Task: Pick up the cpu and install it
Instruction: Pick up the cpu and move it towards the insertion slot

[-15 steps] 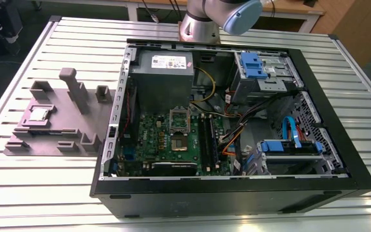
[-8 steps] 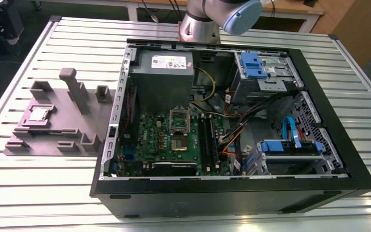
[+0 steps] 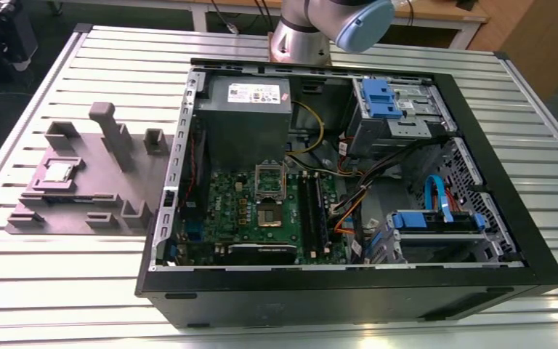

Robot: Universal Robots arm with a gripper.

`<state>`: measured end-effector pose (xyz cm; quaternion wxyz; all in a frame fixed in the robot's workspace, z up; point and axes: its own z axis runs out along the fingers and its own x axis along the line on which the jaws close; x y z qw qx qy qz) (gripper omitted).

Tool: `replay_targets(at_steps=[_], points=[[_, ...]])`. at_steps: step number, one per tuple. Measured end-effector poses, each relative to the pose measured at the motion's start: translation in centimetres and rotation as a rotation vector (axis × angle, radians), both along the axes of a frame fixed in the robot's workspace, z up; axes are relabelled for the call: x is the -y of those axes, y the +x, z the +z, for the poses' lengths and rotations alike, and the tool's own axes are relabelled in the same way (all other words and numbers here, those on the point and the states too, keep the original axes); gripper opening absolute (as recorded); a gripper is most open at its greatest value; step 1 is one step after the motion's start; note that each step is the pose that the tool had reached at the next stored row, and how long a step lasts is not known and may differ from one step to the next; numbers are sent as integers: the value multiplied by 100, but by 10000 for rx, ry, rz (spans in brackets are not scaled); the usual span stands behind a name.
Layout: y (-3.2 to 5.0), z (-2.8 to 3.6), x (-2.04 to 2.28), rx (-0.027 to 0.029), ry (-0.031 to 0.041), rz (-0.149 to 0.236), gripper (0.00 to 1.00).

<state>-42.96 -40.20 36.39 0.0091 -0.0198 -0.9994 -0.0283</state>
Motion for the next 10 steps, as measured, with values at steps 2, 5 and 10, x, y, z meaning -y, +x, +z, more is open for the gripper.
replay_targets(at_steps=[2,5,10], points=[[0,-11,0,0,0,0,65],[0,-38,2,2,-1,0,65],[0,-106,22,-24,-2,31,65]])
